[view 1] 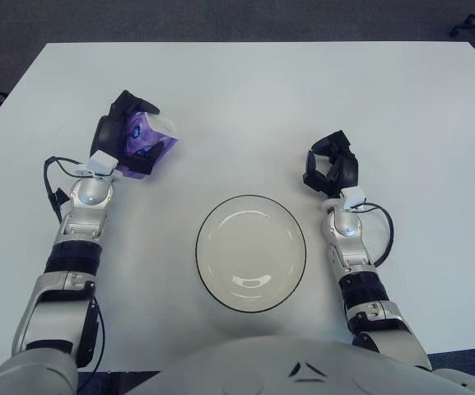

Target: Put the tissue paper into the plate.

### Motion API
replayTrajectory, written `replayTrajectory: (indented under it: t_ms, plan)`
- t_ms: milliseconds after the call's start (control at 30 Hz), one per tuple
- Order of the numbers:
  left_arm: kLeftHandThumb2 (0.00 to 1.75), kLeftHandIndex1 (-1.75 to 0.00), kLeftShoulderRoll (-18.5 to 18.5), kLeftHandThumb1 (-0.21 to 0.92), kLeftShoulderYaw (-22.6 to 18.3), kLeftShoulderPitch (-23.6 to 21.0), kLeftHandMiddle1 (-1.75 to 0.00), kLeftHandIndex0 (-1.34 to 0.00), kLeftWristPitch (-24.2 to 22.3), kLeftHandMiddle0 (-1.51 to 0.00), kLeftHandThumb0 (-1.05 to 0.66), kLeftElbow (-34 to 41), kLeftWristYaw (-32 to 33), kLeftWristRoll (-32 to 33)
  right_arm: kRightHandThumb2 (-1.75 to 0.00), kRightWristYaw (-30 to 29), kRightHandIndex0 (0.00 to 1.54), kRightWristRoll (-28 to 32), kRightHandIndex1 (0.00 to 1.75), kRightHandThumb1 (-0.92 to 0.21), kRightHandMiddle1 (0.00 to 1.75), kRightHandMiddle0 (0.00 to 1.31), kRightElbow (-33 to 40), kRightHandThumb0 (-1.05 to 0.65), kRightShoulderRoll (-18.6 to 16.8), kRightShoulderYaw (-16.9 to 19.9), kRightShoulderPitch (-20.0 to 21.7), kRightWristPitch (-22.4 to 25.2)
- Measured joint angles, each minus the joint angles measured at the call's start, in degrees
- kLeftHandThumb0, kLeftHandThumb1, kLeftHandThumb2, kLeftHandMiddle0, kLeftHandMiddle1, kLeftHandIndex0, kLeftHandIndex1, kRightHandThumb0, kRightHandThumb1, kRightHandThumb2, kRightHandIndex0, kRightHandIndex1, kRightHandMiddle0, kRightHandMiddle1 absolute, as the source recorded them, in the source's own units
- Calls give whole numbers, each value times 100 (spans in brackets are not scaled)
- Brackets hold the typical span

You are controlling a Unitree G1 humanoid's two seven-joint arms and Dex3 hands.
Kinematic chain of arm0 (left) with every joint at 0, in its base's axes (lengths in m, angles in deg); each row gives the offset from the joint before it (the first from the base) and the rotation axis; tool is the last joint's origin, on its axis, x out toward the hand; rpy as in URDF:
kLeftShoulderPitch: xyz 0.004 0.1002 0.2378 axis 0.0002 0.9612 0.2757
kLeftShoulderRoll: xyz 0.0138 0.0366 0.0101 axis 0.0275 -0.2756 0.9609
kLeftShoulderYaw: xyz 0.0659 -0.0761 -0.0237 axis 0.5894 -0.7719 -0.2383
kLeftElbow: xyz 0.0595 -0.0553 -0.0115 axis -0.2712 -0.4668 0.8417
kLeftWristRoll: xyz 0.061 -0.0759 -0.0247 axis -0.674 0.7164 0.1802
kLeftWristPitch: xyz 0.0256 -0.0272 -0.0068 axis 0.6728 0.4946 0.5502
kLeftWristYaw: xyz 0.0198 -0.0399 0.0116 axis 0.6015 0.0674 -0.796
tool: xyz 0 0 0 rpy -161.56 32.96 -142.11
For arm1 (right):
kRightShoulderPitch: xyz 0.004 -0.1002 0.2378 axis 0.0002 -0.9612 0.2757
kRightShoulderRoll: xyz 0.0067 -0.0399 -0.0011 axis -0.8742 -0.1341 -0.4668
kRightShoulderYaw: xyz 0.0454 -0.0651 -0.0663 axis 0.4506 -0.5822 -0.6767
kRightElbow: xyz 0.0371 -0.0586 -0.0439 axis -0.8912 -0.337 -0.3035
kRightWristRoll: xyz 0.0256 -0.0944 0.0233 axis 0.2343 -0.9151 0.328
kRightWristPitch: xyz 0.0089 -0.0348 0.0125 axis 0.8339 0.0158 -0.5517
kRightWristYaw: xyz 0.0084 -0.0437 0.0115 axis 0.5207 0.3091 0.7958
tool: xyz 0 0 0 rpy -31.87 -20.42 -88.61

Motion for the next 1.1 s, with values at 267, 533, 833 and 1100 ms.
replayTrajectory:
  t_ms: [267,533,833,1100]
  plan:
    - [156,-175,1,12,-136,95,-175,-77,-588,-140,-56,1425,-195,46,-104,30,68,5,175,-54,175,44,-2,-41,0,5,2,1]
    - [162,-175,-3,7,-42,94,-175,-82,-1249,-140,-58,2525,-548,45,-104,40,66,7,174,-54,175,43,-4,-41,-4,7,10,1]
    - [164,-175,-33,5,366,218,-175,-83,-1898,-141,-59,3537,-1002,-15,-104,57,64,7,173,-54,175,44,-9,-41,-4,6,21,1]
    - [165,-175,-229,5,917,401,-175,-84,-2021,-141,-60,4022,-1439,-5,-104,80,64,8,172,-54,175,44,-29,-41,4,15,24,1]
